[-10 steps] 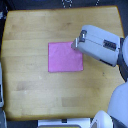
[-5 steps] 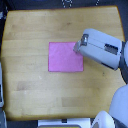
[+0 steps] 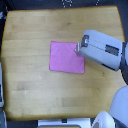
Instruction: Folding a cloth
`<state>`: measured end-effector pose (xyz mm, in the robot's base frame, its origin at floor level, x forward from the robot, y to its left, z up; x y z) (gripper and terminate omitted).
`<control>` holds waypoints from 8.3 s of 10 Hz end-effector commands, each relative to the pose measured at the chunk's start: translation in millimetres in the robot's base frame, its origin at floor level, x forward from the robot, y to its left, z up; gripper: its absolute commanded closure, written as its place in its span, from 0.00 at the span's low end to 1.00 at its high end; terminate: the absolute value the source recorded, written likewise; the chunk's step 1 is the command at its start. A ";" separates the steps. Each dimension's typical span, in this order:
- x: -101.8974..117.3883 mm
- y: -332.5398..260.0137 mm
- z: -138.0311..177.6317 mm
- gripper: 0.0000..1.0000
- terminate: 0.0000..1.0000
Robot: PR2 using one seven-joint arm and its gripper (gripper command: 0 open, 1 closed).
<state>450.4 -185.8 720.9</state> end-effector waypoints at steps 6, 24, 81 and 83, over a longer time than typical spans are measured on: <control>14.2 7.2 2.2 1.00 0.00; 19.7 113.7 73.1 1.00 0.00; 72.3 -19.3 178.5 0.00 0.00; 67.8 -44.7 176.1 0.00 0.00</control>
<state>529.2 -164.1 903.4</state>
